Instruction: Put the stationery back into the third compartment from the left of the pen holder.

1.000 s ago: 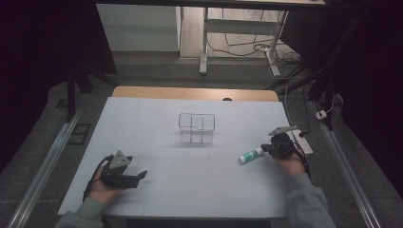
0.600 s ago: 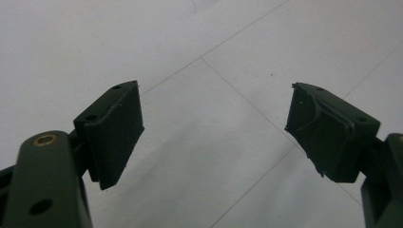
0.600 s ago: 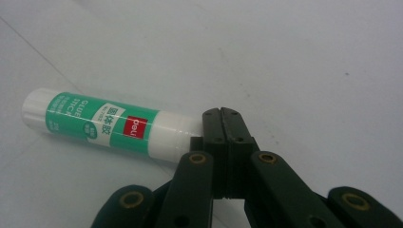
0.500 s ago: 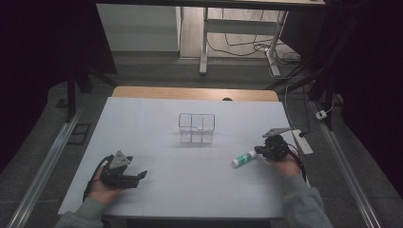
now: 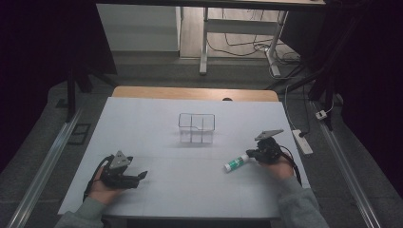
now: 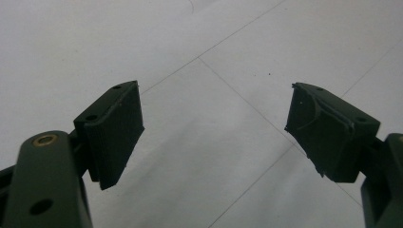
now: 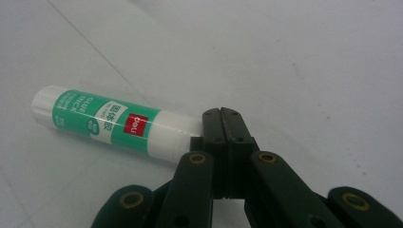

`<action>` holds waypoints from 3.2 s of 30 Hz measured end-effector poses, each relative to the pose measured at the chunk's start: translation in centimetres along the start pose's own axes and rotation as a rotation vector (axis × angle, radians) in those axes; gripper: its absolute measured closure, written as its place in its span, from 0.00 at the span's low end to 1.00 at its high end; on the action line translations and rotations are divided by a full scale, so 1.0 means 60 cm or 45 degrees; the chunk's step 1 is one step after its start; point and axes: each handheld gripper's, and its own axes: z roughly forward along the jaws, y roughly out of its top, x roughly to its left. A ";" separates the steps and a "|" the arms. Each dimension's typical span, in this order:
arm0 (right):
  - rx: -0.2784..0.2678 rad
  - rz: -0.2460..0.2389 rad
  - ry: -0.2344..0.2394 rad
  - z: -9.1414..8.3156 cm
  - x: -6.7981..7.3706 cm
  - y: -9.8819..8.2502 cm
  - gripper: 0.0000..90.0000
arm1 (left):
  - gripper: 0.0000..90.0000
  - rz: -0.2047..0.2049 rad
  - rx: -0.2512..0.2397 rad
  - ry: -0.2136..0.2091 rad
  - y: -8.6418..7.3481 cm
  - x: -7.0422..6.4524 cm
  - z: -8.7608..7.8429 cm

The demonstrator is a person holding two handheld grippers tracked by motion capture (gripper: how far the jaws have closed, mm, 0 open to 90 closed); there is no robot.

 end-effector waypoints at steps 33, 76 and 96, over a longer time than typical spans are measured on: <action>0.047 -0.123 0.113 0.028 0.116 0.019 1.00 | 0.21 0.007 0.011 -0.002 0.001 -0.001 0.004; -0.253 -0.029 -0.101 -0.066 0.069 -0.103 0.40 | 0.23 0.009 -0.007 -0.046 0.010 -0.008 0.006; -0.278 0.006 -0.086 -0.059 0.057 -0.107 0.38 | 0.27 0.172 0.010 -0.230 0.102 -0.077 0.039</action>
